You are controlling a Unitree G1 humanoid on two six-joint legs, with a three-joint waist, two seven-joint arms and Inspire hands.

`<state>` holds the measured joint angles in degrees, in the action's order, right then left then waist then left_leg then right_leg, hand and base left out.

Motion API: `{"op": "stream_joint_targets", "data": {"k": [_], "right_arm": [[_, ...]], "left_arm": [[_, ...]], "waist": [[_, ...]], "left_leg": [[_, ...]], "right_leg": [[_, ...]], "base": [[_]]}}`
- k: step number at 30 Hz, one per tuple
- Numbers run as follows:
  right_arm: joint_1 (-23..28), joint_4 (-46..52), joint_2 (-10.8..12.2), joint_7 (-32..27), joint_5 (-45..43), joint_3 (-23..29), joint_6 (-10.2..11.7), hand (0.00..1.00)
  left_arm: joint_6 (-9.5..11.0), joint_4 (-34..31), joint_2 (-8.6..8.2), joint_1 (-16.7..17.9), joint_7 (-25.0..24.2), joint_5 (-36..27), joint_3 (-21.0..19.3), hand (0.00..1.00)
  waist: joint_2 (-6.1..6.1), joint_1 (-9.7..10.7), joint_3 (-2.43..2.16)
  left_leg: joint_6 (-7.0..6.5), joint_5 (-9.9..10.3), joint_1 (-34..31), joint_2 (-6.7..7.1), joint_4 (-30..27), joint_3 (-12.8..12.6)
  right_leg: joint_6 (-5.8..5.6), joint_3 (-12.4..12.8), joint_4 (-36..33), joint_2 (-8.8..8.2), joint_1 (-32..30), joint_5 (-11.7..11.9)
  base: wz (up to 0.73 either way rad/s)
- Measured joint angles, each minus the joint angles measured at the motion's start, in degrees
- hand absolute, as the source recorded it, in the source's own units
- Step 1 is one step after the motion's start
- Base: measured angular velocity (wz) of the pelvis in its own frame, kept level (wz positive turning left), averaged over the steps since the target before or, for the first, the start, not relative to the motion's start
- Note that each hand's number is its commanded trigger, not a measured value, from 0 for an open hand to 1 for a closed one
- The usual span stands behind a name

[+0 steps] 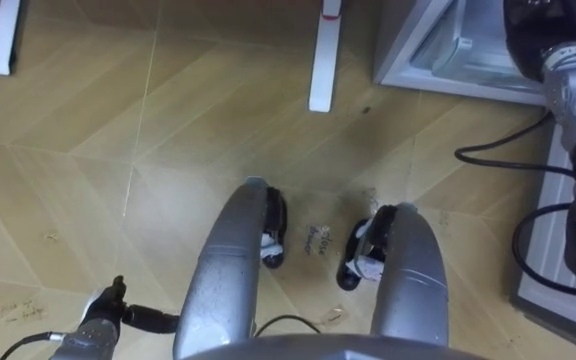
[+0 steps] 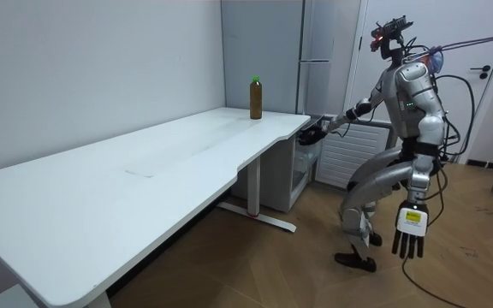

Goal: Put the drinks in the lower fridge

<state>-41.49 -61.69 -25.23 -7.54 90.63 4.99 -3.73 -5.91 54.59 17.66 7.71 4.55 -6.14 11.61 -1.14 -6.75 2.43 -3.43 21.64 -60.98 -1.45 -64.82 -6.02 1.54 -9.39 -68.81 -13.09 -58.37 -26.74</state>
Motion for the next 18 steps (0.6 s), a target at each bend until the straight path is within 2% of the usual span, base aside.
{"op": "stream_joint_targets", "data": {"k": [8, 18], "right_arm": [[0.14, -0.16, 0.01, 0.11, -0.64, -0.03, -0.02, 0.00], [0.16, -0.20, 0.01, 0.11, -0.89, -0.18, -0.02, 0.00]], "left_arm": [[-0.05, -0.93, 0.00, 0.80, -0.22, 0.01, 0.00, 0.00], [-1.12, -1.87, 0.00, 1.89, -1.32, -0.01, 0.00, 0.00]], "waist": [[0.20, -0.03, -0.13], [0.27, -0.15, -0.17]], "left_leg": [[-0.03, 0.03, 0.46, 0.03, 0.14, -0.01], [-0.03, 0.03, 0.63, -0.04, 0.16, -0.14]], "right_leg": [[-0.01, 0.02, 0.18, 0.15, 0.38, 0.00], [0.01, 0.15, 0.17, 0.20, 0.44, 0.00]], "base": [[0.00], [0.00]]}}
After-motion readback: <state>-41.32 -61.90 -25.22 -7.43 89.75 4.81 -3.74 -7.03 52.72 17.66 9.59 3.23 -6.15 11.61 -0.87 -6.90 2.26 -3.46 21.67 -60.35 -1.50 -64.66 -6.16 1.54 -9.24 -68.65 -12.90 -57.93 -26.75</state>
